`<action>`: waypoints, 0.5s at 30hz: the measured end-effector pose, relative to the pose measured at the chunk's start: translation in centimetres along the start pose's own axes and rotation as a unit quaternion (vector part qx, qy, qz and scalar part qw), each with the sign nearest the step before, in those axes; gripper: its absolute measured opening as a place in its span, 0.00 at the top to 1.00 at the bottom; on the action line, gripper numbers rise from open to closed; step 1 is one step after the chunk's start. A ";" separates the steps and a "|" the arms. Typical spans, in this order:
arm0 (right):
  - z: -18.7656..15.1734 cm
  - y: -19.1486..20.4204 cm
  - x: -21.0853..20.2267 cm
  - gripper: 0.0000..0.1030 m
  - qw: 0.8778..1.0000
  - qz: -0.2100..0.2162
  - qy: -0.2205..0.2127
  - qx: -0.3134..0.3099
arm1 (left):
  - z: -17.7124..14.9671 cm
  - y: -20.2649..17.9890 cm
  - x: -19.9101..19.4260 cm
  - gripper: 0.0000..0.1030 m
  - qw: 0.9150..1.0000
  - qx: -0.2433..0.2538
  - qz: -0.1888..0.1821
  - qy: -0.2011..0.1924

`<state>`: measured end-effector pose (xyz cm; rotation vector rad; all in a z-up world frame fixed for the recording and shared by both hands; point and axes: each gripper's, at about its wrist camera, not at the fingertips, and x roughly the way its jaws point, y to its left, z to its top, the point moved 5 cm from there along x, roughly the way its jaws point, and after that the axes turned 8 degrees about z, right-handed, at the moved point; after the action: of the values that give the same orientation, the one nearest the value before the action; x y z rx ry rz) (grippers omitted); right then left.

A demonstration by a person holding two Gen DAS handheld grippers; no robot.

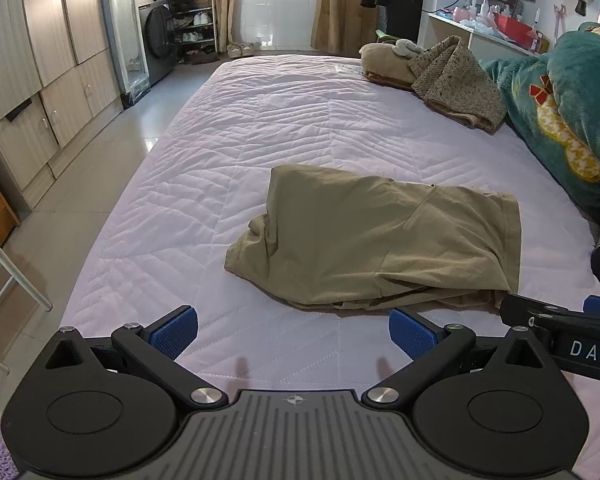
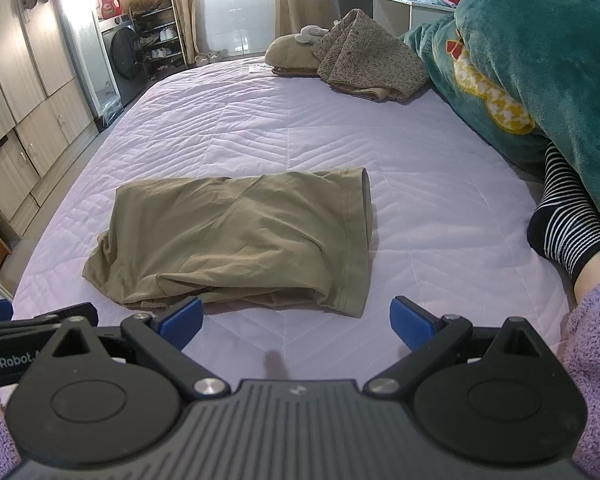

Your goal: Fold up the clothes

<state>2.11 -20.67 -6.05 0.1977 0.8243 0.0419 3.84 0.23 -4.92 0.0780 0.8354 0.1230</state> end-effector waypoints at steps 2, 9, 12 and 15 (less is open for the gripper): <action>0.0 0.0 0.0 0.02 1.000 0.000 0.000 0.000 | 0.0 -0.1 0.1 0.01 1.000 0.000 -0.001 0.001; 0.0 0.2 -0.1 0.02 1.000 0.000 0.000 -0.001 | 0.0 -0.2 0.3 0.01 1.000 0.002 -0.001 -0.001; 0.0 -0.1 0.1 0.02 1.000 0.001 -0.001 -0.003 | 0.0 -0.1 0.4 0.01 1.000 -0.001 -0.002 0.000; 0.0 0.0 0.2 0.02 1.000 0.000 -0.001 -0.004 | -0.1 -0.1 0.5 0.01 1.000 -0.002 -0.002 0.001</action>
<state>2.24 -20.64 -6.14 0.1903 0.8218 0.0439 4.08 0.18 -5.33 0.0720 0.8373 0.1206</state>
